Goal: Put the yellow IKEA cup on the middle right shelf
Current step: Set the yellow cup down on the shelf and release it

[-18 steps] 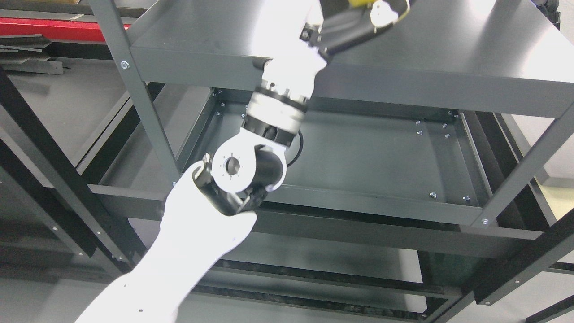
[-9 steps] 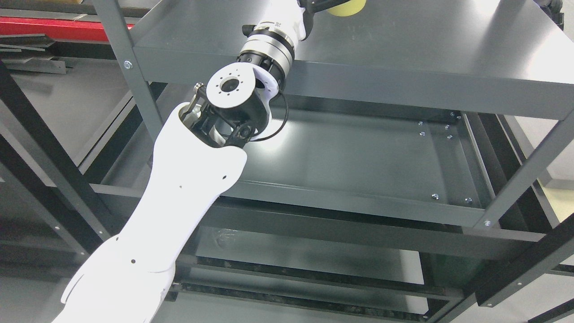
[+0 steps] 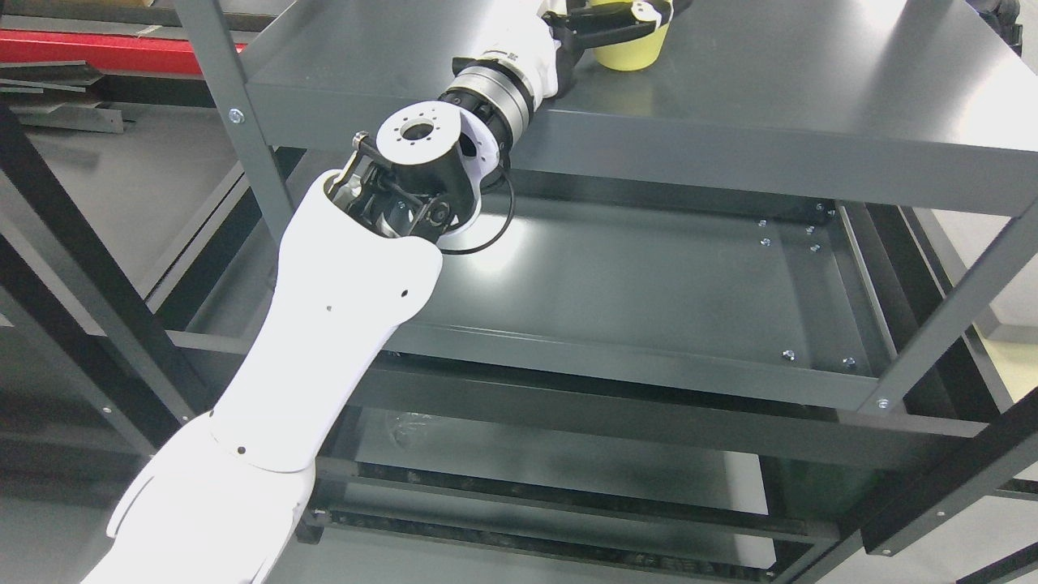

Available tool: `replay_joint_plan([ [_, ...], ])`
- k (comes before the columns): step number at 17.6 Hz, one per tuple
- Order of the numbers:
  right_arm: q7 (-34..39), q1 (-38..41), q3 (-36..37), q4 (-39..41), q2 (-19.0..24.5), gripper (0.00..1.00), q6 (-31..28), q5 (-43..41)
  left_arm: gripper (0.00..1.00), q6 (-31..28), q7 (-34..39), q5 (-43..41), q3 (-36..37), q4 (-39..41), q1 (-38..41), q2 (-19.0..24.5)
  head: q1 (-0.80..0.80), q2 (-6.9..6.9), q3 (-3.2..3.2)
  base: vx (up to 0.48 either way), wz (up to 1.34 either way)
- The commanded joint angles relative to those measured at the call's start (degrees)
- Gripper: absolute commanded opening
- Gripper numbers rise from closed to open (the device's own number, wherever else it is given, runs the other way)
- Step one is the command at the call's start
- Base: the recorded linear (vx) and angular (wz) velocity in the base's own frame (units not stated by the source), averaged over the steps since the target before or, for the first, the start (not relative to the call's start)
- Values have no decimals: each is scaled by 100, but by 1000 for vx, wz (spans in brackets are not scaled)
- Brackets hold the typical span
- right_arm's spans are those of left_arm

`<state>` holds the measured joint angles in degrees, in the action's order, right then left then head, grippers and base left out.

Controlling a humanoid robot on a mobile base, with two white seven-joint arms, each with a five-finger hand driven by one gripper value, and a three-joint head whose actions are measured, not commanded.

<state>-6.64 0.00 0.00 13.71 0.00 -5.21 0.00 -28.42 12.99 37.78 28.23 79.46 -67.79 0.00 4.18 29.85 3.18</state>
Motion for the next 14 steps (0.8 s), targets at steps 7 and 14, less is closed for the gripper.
replay_joint_plan([
  [7, -4, 79, -97, 0, -100, 99, -15, -141, 98, -58, -156, -500, -369, 68, -7, 100, 0, 0, 0, 0, 0],
  [14, -4, 79, -97, 0, -100, 99, -15, -141, 99, -49, -157, -508, -828, 878, -6, 100, 0, 0, 0, -8, -25],
])
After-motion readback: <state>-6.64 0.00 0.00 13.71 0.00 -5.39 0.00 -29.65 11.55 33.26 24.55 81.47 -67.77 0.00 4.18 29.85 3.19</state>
